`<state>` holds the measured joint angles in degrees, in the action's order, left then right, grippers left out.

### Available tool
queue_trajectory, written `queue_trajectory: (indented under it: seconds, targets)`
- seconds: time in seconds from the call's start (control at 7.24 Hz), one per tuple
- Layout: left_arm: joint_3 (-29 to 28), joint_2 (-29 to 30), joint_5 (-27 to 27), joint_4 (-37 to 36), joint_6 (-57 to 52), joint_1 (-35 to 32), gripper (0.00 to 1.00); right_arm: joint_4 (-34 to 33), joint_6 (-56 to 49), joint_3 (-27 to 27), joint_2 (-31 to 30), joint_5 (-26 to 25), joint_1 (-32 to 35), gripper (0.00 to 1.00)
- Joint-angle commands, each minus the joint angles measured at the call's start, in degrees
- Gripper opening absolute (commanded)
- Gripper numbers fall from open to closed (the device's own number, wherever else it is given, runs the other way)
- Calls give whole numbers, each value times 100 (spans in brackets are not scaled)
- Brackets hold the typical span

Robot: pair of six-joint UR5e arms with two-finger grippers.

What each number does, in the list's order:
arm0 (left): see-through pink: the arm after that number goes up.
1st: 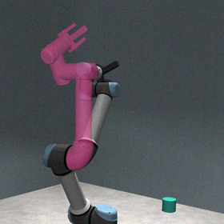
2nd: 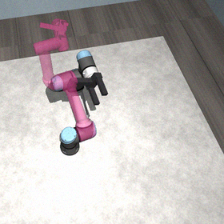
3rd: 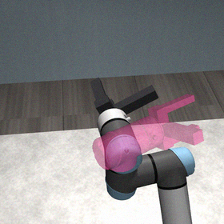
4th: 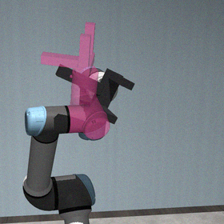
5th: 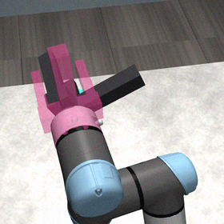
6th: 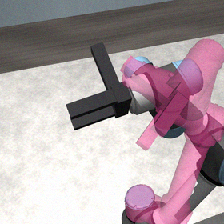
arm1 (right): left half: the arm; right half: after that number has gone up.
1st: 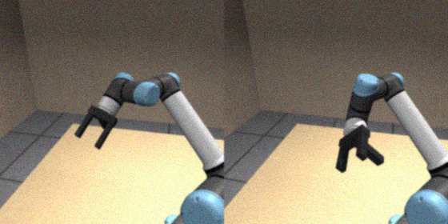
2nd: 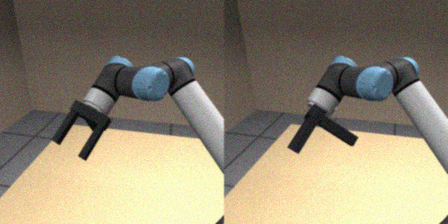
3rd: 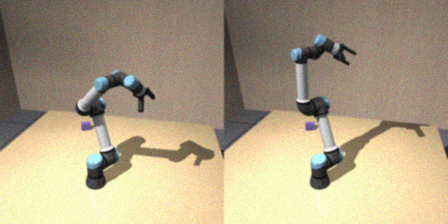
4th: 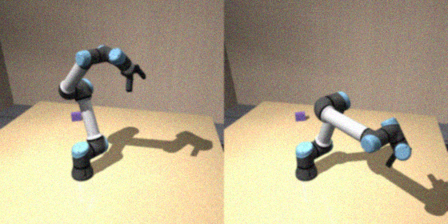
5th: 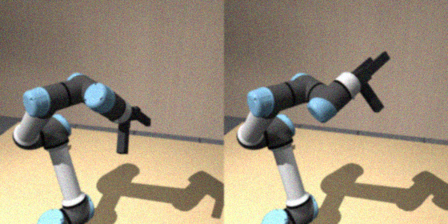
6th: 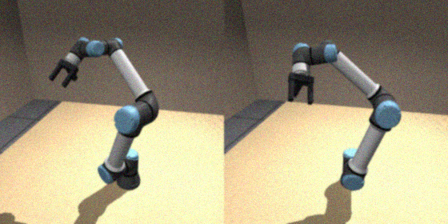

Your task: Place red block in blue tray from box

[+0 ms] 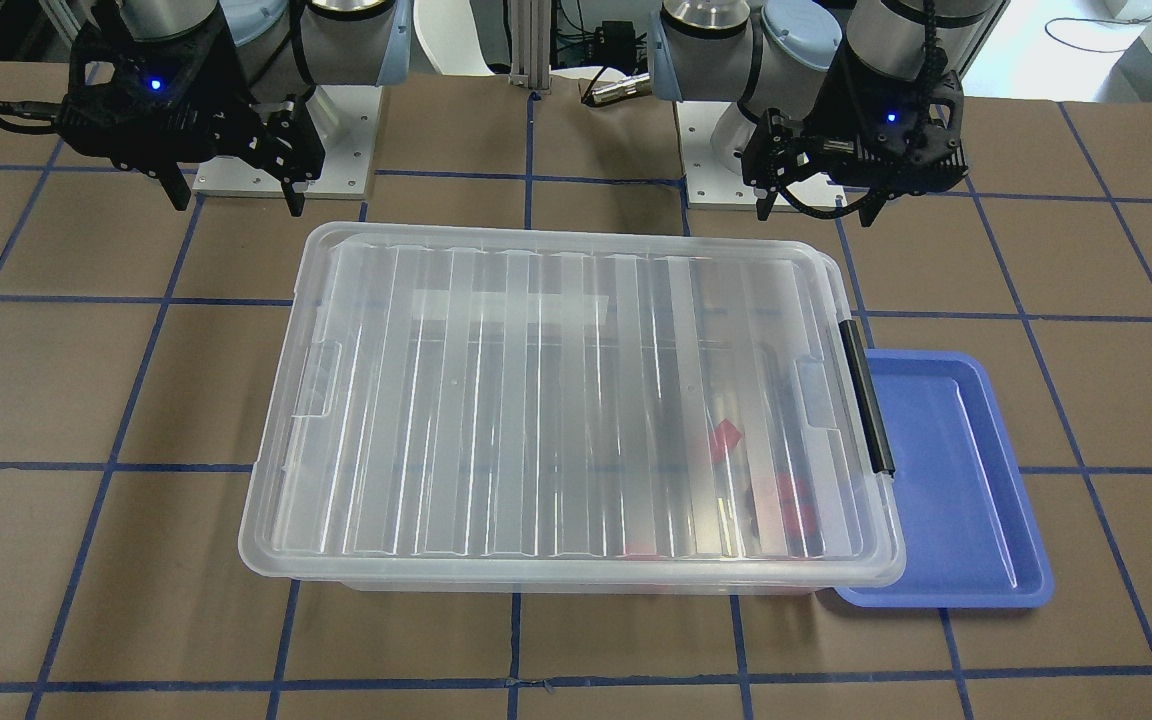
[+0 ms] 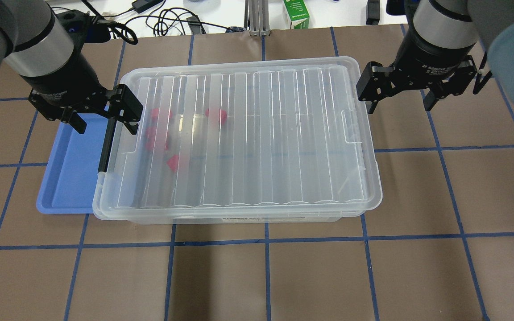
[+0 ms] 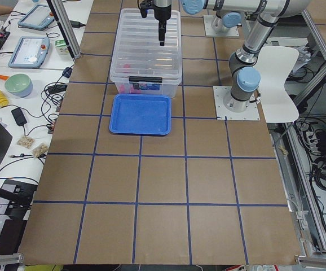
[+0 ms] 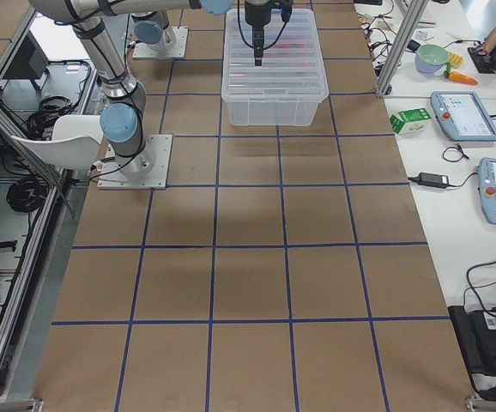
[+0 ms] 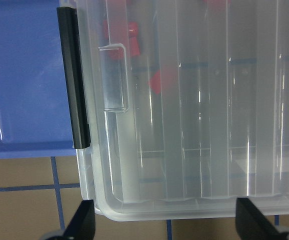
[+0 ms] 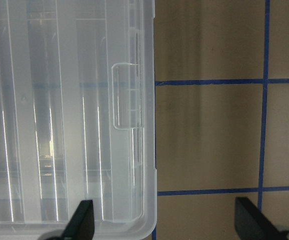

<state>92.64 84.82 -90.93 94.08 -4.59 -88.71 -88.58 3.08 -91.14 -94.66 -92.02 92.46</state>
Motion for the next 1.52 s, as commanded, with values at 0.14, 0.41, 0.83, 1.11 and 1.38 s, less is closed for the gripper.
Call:
queue_trajectory:
  seconds: [0.14,0.41,0.83,1.11,1.38]
  targets:
    - [0,0,-3,5,-7,3,100,7,0,-9,-9,0,9,100]
    - [-9,-9,-12,5,-7,3,100,-28,-105,-26,9,-61,-44,100]
    - [0,-9,-12,5,-7,3,100,-167,-88,-262,96,-9,-53,100]
    - [0,-9,-12,5,-7,12,100,-1243,-105,-980,455,-52,-70,100]
    - [0,-9,-12,5,-7,3,100,-2143,-97,-1353,746,-70,-70,100]
